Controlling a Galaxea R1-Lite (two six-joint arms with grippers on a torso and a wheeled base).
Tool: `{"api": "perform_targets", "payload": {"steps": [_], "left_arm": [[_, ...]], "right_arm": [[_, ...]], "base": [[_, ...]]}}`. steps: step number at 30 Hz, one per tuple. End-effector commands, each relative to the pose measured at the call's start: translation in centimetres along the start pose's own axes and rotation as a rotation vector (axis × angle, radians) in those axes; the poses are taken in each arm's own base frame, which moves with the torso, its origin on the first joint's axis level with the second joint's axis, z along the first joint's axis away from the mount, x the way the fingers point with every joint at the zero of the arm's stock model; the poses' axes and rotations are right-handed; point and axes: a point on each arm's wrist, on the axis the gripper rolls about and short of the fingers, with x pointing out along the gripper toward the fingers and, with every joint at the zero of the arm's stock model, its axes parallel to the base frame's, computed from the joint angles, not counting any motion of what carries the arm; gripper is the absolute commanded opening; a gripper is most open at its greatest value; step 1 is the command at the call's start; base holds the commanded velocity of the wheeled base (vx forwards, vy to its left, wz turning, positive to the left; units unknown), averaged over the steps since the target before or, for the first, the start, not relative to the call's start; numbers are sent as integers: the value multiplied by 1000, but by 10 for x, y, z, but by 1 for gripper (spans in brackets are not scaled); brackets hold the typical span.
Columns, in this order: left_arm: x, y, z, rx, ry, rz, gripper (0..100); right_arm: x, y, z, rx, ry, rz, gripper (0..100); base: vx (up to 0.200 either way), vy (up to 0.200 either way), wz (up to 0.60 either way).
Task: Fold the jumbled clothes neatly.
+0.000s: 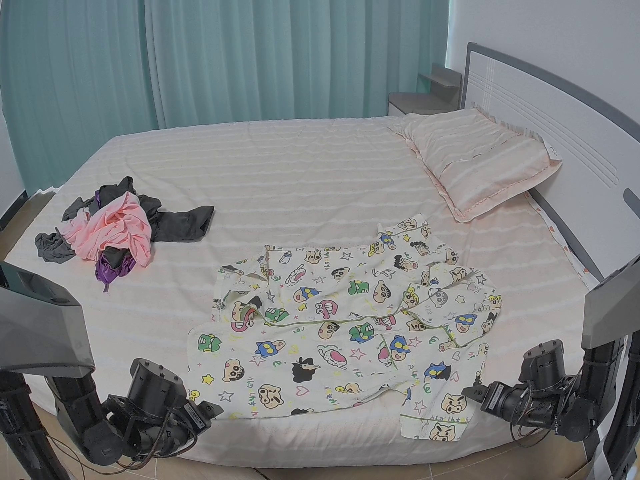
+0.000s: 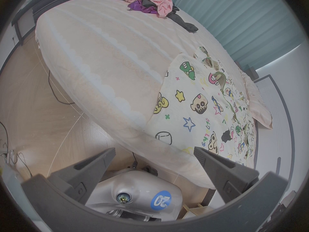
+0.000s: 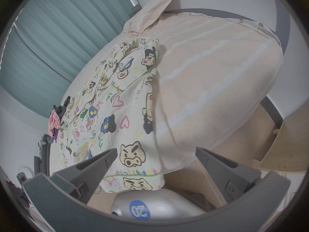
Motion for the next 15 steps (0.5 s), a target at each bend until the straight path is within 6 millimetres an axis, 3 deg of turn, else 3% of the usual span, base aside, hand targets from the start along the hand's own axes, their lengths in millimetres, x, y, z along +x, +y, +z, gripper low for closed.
{"api": "perform_targets", "payload": {"steps": [1,13,14,15], "left_arm": [[11,-6,-2,8,-24,10,100],[30,-22,9,-18,-100,6,100],[32,-23,10,-19,-105,5,0],[32,-23,10,-19,-106,4,0]], "right_arm": [[4,-4,-6,14,24,-21,100],[6,-4,-8,7,12,-33,100],[6,-3,-9,2,16,-29,100],[7,-2,-11,-2,20,-28,100]], "base": [[0,0,0],[0,0,0],[0,0,0],[0,0,0]]}}
